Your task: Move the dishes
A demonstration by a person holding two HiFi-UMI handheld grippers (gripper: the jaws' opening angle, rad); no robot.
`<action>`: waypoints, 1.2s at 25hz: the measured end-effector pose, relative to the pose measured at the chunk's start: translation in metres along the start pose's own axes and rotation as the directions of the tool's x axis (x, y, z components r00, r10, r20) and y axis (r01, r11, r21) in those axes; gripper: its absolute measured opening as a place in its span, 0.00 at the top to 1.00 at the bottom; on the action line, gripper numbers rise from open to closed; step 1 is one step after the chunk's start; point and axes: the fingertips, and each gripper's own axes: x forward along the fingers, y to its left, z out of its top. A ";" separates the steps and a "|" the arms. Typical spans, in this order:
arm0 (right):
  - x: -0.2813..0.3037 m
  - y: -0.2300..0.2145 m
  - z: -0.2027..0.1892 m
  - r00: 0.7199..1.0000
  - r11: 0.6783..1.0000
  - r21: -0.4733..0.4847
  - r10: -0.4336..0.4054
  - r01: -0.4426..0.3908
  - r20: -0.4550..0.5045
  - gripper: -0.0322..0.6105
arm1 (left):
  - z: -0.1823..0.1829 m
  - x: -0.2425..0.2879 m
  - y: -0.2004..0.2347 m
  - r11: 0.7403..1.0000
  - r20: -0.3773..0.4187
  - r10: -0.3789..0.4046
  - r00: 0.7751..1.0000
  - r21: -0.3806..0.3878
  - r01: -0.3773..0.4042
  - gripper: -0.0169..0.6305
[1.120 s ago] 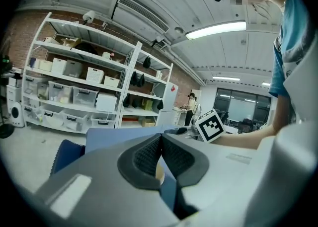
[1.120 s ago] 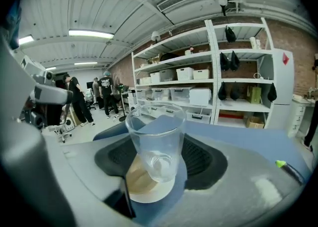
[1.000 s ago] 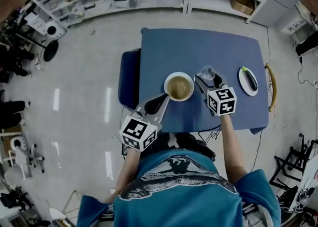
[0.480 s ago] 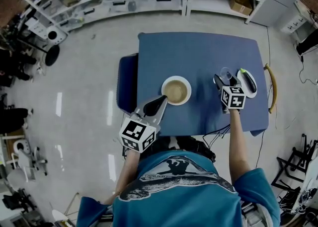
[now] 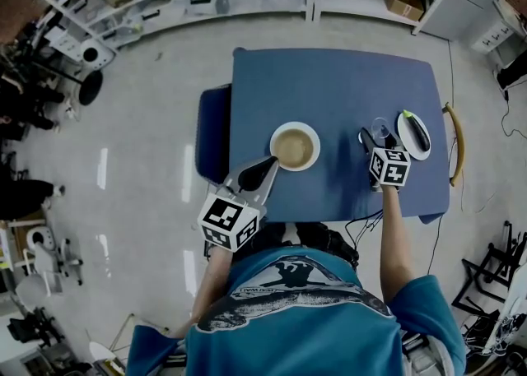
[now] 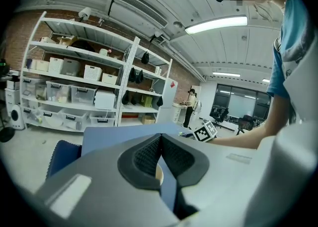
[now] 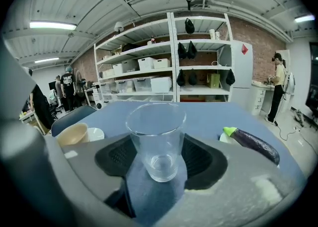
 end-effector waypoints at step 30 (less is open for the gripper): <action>-0.055 0.136 -0.007 0.976 0.967 0.136 0.210 -0.217 0.063 0.54 | -0.011 -0.019 0.014 1.000 0.012 -0.007 1.000 -0.018 0.008 0.95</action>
